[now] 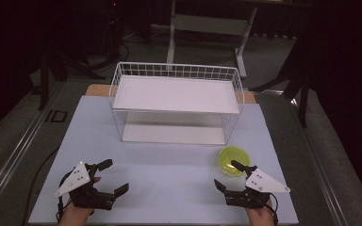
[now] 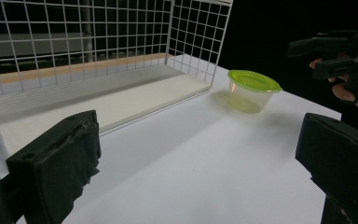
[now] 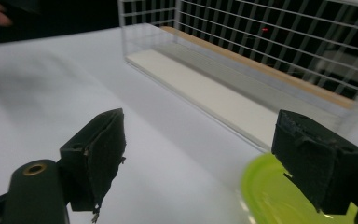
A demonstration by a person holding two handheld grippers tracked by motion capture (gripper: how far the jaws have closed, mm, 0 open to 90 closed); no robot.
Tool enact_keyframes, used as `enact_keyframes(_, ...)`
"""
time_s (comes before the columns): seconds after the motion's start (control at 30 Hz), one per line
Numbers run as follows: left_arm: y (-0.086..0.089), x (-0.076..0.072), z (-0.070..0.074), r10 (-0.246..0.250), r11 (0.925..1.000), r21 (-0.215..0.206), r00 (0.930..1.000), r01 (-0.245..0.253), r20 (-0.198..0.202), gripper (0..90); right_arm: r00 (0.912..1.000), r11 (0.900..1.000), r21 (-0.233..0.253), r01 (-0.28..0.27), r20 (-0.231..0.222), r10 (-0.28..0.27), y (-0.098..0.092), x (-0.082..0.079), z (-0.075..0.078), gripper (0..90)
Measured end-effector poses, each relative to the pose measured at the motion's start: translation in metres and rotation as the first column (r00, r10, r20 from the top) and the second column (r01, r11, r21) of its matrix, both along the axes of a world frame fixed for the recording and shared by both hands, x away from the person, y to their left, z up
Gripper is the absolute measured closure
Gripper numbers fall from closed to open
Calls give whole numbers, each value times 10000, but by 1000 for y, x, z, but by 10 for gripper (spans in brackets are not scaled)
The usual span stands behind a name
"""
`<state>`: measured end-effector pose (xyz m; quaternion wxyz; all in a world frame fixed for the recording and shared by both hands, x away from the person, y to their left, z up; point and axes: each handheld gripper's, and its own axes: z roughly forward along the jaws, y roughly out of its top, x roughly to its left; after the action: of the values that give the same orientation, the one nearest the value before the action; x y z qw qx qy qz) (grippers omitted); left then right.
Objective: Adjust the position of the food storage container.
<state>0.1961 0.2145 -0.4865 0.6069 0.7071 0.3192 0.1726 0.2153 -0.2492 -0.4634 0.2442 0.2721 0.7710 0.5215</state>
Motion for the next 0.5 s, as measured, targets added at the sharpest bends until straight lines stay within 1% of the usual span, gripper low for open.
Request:
enact_keyframes(0.07, -1, 0, 0, -35, 10000, -17, 10000, 35, 22, 9, 9996, 9994, 268, -237, -126, 240, 0, 0, 3, 169)
enact_keyframes(0.1, -1, 0, 0, -35, 10000, -17, 10000, 35, 22, 9, 9996, 9994, 268, -237, -126, 240, 0, 0, 3, 169)
enact_keyframes(0.13, -2, -1, 1, -35, 10000, 3, 10000, 35, 49, 9, 9994, 9987, 403, -315, -113, 320, 1, 0, 5, 164)
enact_keyframes(0.2, -2, -2, 1, -45, 10000, -1, 10000, 45, 66, 8, 9994, 9984, 447, -348, 21, 348, 3, -2, 11, 143)
enact_keyframes(0.23, -2, -2, 1, -48, 10000, 45, 10000, 48, 78, 8, 9995, 9984, 470, -328, 58, 326, 4, -3, 13, 135)
enact_keyframes(0.3, -2, -3, 1, -21, 10000, 29, 9999, 21, 103, 9, 9998, 9975, 680, -189, 58, 186, 4, -5, 18, 135)
enact_keyframes(0.33, -2, -3, 1, -21, 10000, 29, 9999, 21, 103, 9, 9998, 9975, 680, -189, 58, 186, 4, -5, 18, 135)
enact_keyframes(0.37, -1, -3, 2, 4, 10000, 21, 9999, -4, 102, 9, 9999, 9976, 687, -78, 120, 69, 4, -6, 20, 134)
enact_keyframes(0.4, -1, -3, 2, 8, 10000, 2, 9999, -8, 112, 9, 9999, 9964, 845, -74, 155, 61, 2, -6, 25, 124)
enact_keyframes(0.43, -1, -3, 2, 20, 10000, 10, 9999, -20, 139, 9, 9999, 9955, 949, -71, 90, 62, 1, -4, 28, 122)
enact_keyframes(0.5, -1, -3, 3, 13, 10000, 14, 9999, -13, 161, 9, 9996, 9938, 1104, 110, 232, -136, -2, 0, 34, 118)
